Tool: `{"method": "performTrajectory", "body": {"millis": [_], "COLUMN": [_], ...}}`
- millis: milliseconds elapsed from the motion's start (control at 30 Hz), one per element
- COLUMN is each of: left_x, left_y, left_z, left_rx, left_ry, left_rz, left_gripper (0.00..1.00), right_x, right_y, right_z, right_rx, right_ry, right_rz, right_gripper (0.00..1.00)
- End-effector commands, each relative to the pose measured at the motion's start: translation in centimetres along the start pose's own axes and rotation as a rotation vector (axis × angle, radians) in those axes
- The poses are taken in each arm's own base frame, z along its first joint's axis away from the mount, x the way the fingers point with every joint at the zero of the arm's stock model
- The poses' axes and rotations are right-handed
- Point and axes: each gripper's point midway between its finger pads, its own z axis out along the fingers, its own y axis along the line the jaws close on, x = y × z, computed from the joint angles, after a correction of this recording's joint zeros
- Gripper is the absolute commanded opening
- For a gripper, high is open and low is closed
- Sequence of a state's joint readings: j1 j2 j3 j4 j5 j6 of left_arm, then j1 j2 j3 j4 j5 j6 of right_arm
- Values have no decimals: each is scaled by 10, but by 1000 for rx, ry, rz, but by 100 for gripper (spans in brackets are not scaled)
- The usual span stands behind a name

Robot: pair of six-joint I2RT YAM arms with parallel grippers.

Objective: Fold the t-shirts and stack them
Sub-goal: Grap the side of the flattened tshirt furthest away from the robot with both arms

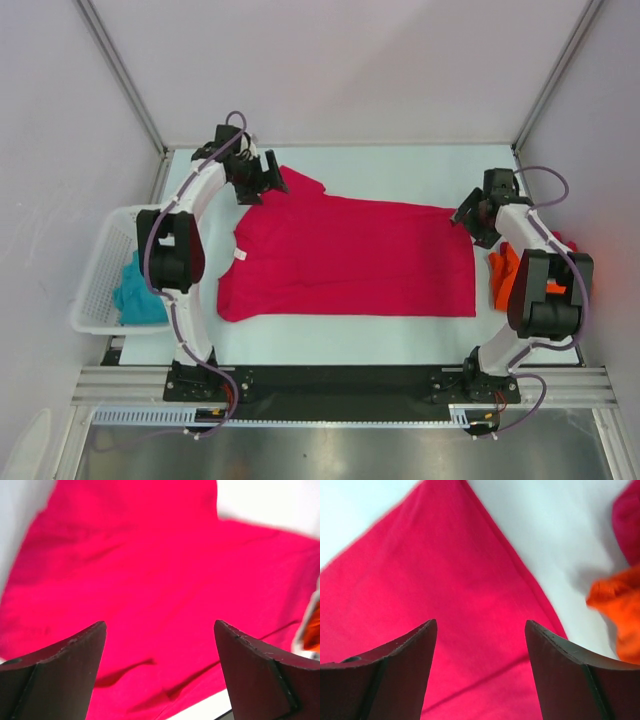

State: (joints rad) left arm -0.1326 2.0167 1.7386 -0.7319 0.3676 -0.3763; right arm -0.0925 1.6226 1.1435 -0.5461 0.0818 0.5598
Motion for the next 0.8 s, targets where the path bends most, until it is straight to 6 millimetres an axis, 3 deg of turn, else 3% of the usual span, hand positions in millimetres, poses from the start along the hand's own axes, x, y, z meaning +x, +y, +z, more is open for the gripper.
{"method": "performTrajectory", "body": {"millis": [0,33,133,200,233,267,300,333,367,567,767], "left_x": [-70,-74,-95,-109,-124,-131,-130,-134,-141,-144,-126], "left_y": [-4,8,19,11,29,23,29,27,17,18,37], "left_z": [-14,-6,1,7,12,12,28,31,31,66,114], "left_rx": [156,142,141,193,216,260,267,282,315,373,374], "left_ry": [-153,-150,-198,-232,-265,-269,-247,-249,-253,-246,-189], "left_rz": [-58,-76,-97,-121,-152,-175,-195,-196,-191,-227,-276], "left_gripper": [95,95,99,100,100,100,100,99,100,100,99], "right_x": [-44,-48,-57,-61,-62,-64,-64,-65,-66,-70,-74], "right_y": [31,31,35,39,40,42,42,42,42,41,40], "right_z": [8,11,23,33,36,39,43,45,47,58,68], "right_rx": [-179,-188,-194,-193,-195,-197,-195,-196,-193,-171,-147], "right_ry": [-84,-84,-91,-90,-88,-90,-88,-91,-95,-93,-90], "right_rz": [25,32,30,35,41,44,46,49,48,43,34], "right_gripper": [76,76,76,76,76,76,76,76,76,76,76]}}
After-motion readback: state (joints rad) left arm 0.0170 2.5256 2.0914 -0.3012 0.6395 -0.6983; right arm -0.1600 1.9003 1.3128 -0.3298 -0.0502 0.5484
